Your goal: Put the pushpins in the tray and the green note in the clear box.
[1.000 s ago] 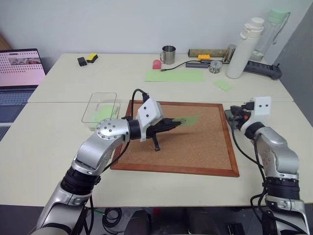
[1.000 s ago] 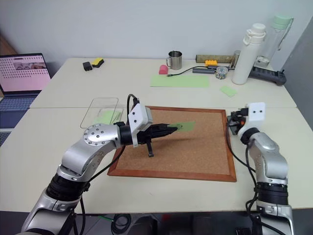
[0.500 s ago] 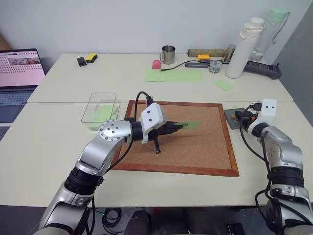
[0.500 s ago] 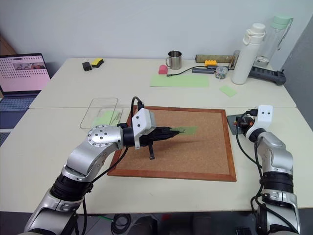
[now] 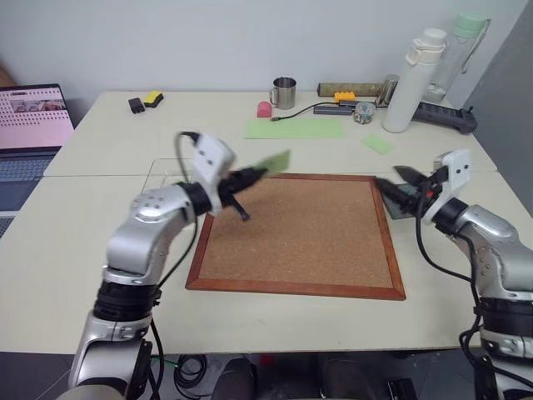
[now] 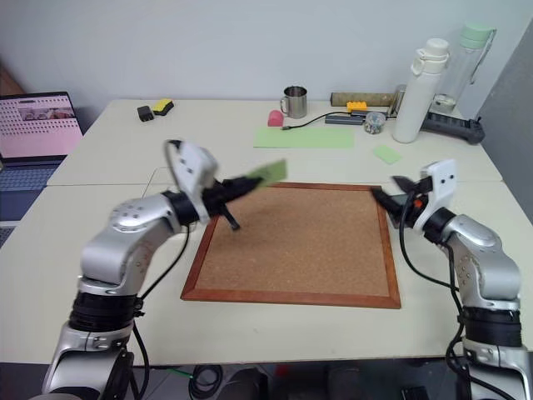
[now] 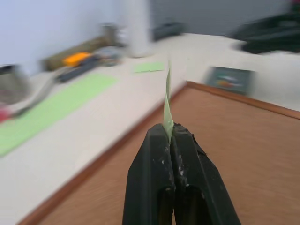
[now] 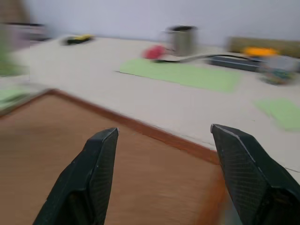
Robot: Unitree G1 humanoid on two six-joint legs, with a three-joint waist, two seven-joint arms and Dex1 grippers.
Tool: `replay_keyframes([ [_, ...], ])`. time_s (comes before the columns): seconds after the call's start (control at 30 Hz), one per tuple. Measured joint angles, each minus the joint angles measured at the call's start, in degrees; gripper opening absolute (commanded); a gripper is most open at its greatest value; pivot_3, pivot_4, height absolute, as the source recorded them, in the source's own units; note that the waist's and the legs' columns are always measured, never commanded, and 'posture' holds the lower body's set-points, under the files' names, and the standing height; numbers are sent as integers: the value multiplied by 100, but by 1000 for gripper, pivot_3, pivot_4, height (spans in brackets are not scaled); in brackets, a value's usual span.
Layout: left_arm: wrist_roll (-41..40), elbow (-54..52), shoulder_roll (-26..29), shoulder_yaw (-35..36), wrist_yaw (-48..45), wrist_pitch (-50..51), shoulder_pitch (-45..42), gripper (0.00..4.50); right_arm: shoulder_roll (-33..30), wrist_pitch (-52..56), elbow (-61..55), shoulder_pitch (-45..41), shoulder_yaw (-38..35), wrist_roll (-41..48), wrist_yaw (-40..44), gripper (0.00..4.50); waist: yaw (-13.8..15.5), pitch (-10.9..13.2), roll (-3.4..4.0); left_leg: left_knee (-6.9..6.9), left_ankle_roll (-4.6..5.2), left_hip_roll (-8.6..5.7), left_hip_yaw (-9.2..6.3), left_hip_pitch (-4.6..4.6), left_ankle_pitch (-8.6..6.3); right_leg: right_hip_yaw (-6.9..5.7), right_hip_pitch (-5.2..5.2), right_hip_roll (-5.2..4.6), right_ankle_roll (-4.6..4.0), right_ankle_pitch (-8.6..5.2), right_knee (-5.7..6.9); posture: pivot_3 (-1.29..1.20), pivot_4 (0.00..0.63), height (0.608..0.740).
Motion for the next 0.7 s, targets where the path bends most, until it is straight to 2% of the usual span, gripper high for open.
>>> replay_keyframes([
  [0.07, 282, 143, 119, 340, 567, 68, 118, 0, -113, 603, -604, -31, 88, 643, 196, 3296, 9, 1, -2, 1, 0, -2, -3, 0, 0, -3, 2, -2, 0, 0, -1, 0, 150, 740],
  [0.17, 584, 412, 205, 533, 1047, 108, 224, 0, -195, 1086, -936, -154, 139, 1107, 217, 3296, 57, 6, -14, 7, -1, -7, -4, -3, 0, -7, 4, -6, 0, 0, 0, 0, 150, 740],
  [0.4, 1115, 646, 133, 563, 1864, 249, 528, 0, -117, 1459, -1043, -402, 509, 1406, 137, 3296, 138, 9, -20, 8, -1, -9, -7, -9, 1, -15, 2, -11, 0, 0, -4, 0, 150, 740],
  [0.7, 1235, 654, 134, 514, 1905, 321, 617, 1617, -148, 1444, -960, -399, 514, 1346, 62, 3359, 130, 9, -21, 8, -2, -9, -7, -8, 1, -15, 2, -11, 0, 0, -2, 0, 150, 740],
])
